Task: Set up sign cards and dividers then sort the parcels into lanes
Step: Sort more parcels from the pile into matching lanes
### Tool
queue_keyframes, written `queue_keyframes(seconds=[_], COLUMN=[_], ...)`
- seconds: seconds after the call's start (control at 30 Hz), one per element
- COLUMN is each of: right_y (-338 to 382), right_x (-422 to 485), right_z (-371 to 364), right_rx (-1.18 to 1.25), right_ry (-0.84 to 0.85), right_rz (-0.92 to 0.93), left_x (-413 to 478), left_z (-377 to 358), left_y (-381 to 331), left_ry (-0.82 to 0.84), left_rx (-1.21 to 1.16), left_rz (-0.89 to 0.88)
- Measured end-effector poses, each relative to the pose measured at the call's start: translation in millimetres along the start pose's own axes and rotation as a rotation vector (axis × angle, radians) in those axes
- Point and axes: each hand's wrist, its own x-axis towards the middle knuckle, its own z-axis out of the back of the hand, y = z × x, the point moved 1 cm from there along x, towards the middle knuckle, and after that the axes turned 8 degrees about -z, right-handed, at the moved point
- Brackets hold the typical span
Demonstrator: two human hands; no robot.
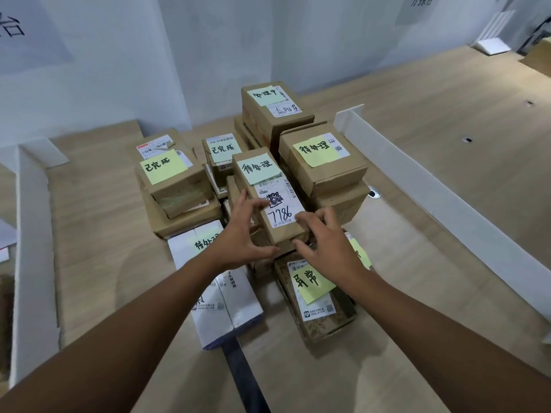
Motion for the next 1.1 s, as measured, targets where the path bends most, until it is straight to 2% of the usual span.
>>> queue_keyframes(seconds=[0.2,0.37,0.43,0.53,0.67,0.8,0.9,1.1], right_y=[-4,-47,-73,-110,-143,-167,-185,-214], right_x=[-6,-39,-56,-76,-88,-96,-97,-88], right_z=[10,41,53,67,76,73,69,55], right_rx=[-0.020,-0.035,-0.048,-0.070,-0.058,-0.049,-0.019,0.035], right_ry=[0.059,0.150,0.195,0.271,0.354,0.368,0.403,0.492], right_rz=[-0.025,-0.057,-0.100,-0.159,-0.205,-0.229,-0.240,-0.240], left_x=[-15,-66,-78,-78,-62,-45,-29,-6], left_z=[-3,-57,-96,-150,-195,-229,-245,-253], left_y=[-10,-32,-44,-58,-64,-62,-54,-22], left_ry=[-0.066,-0.381,-0.390,-0.308,-0.372,-0.292,-0.162,0.133], left_rx=[-0.010,0.136,0.143,0.130,0.168,0.222,0.262,0.754], left_rz=[0.038,-0.043,-0.035,-0.039,0.049,0.052,0.088,0.124])
